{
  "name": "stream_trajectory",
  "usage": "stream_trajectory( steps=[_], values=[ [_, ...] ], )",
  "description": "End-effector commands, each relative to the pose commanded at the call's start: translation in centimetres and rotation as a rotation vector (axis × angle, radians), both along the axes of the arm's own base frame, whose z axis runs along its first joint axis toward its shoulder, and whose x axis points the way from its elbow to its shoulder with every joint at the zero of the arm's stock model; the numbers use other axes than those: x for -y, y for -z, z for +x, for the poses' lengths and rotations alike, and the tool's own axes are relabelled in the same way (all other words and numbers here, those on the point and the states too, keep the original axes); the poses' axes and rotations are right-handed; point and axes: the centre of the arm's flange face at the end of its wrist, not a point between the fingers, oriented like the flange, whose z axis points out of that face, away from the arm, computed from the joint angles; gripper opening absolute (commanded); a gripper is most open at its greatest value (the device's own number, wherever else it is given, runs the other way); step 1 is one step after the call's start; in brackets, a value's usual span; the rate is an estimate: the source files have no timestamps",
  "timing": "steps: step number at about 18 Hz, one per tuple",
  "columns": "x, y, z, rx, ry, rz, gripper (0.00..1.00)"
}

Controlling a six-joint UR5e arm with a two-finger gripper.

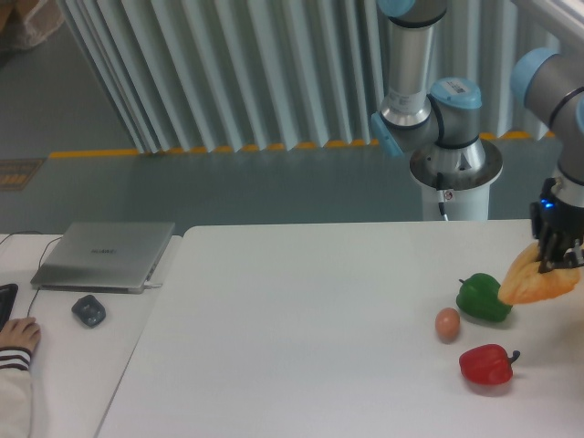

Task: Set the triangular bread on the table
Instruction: 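Carry the triangular bread in and lower it beside the green pepper, then lower the bread onto the table beside the red pepper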

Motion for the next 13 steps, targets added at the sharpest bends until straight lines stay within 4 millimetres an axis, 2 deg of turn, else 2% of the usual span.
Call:
stream_trajectory(
  steps=[3,5,8,10,13],
  values=[
    [-0.2,0.2,-1.0,-0.035,-0.015,0.017,0.17],
    [-0.4,1.2,-1.6,-0.036,-0.020,0.012,0.17],
    [-0.4,1.1,-2.3,-0.069,-0.022,0.029,0.17],
    [0.1,1.1,-3.5,-0.162,-0.014,-0.037,0.17],
    [0.3,1.4,-3.8,-0.223,0.019,-0.087,0.17]
  ],
)
